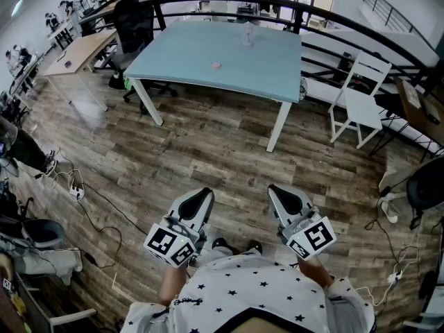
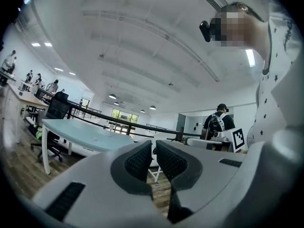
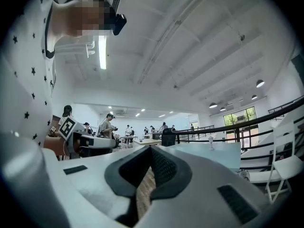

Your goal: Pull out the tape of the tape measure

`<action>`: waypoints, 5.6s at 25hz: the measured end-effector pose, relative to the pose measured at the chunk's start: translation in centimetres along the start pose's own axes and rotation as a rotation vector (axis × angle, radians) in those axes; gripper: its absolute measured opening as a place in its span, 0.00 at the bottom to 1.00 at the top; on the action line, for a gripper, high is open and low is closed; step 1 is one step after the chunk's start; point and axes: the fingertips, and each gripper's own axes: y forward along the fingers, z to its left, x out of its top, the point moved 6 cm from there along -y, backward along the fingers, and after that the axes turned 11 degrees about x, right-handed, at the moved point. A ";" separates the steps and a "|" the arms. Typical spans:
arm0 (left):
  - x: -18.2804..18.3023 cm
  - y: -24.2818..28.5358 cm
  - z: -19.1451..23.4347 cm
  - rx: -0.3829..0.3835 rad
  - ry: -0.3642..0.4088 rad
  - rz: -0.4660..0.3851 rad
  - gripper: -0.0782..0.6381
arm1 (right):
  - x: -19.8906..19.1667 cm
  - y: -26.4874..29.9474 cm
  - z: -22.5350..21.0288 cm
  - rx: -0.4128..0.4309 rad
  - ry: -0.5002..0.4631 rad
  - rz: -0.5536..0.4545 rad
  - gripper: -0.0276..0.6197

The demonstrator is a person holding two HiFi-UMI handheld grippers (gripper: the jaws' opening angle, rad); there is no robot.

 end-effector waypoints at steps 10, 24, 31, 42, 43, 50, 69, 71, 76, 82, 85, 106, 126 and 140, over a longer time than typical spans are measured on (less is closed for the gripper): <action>-0.4 1.9 -2.6 -0.022 0.002 0.008 0.18 | 0.1 -3.2 -1.2 -0.036 0.007 -0.010 0.04; -1.1 5.2 -8.5 -0.030 0.005 0.024 0.18 | -0.3 -9.5 -4.6 -0.059 0.052 -0.041 0.04; -1.7 5.2 -8.4 0.020 -0.009 0.039 0.18 | -1.4 -9.5 -5.6 -0.036 0.091 -0.059 0.04; -1.3 10.6 -6.5 -0.046 -0.011 0.015 0.18 | -1.1 -8.4 -9.2 -0.104 0.078 -0.074 0.04; -0.9 11.4 -6.2 -0.059 -0.011 0.007 0.18 | -1.0 -8.1 -9.8 -0.116 0.076 -0.076 0.04; 0.3 16.2 -2.1 -0.107 0.001 -0.013 0.18 | -0.5 -3.4 -13.1 -0.171 0.049 -0.090 0.04; 4.7 22.3 15.2 -0.024 0.055 -0.010 0.18 | -0.5 16.5 -20.6 -0.090 0.074 -0.054 0.04; 4.8 22.7 16.9 -0.015 0.049 -0.005 0.18 | -0.6 18.0 -21.1 -0.097 0.071 -0.049 0.04; 5.4 23.5 20.2 -0.023 0.023 0.002 0.18 | -0.2 21.0 -21.7 -0.115 0.063 -0.037 0.04; 5.9 24.7 21.9 -0.050 0.011 0.010 0.18 | -0.4 22.1 -21.9 -0.146 0.080 -0.013 0.04; 5.7 25.5 22.4 -0.048 0.007 0.016 0.18 | -0.8 22.7 -22.9 -0.151 0.092 -0.003 0.04; 6.5 35.2 31.7 0.180 0.021 0.019 0.18 | -2.7 35.5 -37.3 0.066 0.087 0.030 0.04; 7.9 51.3 37.8 0.280 0.006 0.038 0.18 | -6.2 44.9 -53.3 0.301 -0.048 0.305 0.12; 7.1 53.5 41.4 0.364 -0.021 0.117 0.18 | -14.4 52.0 -56.1 0.440 -0.060 0.553 0.23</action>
